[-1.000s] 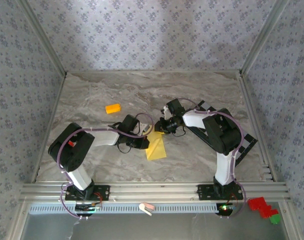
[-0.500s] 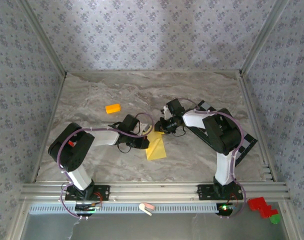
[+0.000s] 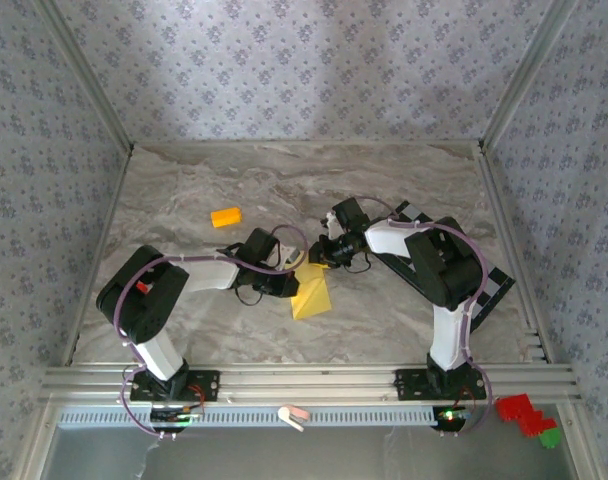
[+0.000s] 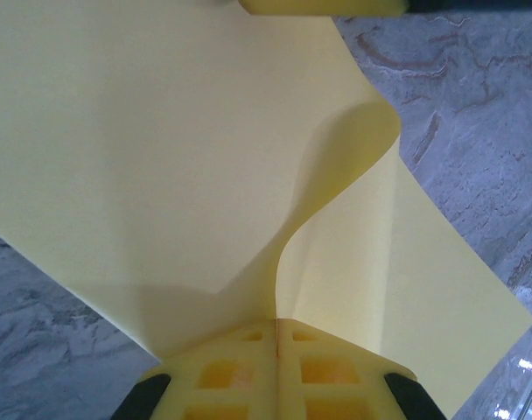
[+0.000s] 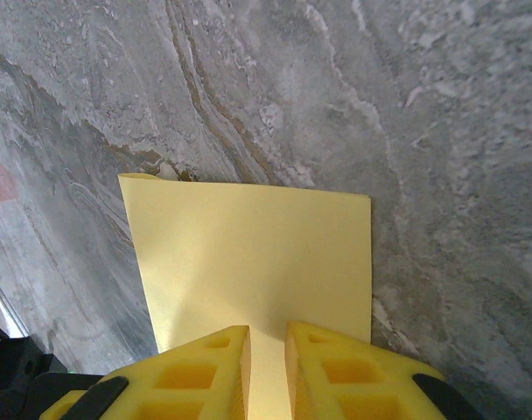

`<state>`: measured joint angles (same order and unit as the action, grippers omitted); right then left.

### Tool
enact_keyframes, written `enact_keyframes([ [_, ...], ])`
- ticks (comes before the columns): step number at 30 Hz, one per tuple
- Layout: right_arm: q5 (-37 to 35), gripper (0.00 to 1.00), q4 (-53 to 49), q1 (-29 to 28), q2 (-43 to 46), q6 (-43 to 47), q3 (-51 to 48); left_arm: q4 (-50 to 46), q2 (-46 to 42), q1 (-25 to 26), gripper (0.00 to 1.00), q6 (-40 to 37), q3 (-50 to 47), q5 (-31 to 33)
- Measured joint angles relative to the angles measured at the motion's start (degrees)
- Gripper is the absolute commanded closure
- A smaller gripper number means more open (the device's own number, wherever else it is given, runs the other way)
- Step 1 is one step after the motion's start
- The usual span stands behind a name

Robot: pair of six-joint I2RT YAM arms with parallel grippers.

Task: Fold a paper plane with a square sheet of paper (pick it up from the middle)
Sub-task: Fold the triangle a second time at the center of the table.

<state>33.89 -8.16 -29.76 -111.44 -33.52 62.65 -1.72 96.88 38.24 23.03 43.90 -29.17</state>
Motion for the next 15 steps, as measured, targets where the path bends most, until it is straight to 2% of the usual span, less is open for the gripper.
enact_keyframes([
  [15,0.0,0.78,-0.24,-0.02,-0.07,0.17,0.22,-0.22,0.0,0.0,1.0,-0.02,0.0,0.02],
])
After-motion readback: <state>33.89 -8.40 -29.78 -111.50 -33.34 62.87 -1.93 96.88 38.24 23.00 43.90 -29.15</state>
